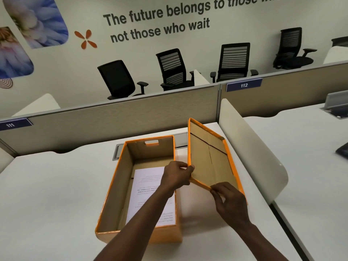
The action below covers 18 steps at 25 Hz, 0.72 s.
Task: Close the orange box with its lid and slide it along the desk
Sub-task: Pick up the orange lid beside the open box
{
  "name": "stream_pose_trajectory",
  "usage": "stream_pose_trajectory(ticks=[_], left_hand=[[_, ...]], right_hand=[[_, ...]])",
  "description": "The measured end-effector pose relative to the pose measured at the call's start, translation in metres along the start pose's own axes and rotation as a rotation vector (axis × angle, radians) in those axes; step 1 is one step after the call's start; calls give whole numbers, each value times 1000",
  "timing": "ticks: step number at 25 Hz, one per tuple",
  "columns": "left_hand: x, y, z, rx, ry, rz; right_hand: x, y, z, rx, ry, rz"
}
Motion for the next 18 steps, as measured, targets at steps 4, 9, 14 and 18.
stream_pose_trajectory(ticks=[4, 9, 14, 18], left_hand=[[2, 10, 12, -133, 112, -20], [5, 32, 14, -76, 154, 64], [19, 65, 14, 93, -61, 293], [21, 92, 3, 172, -109, 411]], right_hand=[[10, -6, -25, 28, -271, 216], [2, -96, -51, 95, -267, 386], [-10, -159, -37, -58, -79, 414], [-36, -156, -51, 148, -92, 371]])
Point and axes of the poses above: each hand's wrist, its own y-axis away from the middle knuckle, its own z-axis out of the palm, x = y × z, the point moved 4 cm from there along -y, towards the middle knuckle, and after that the axes turned 15 degrees about -z, right-handed, at the moved point
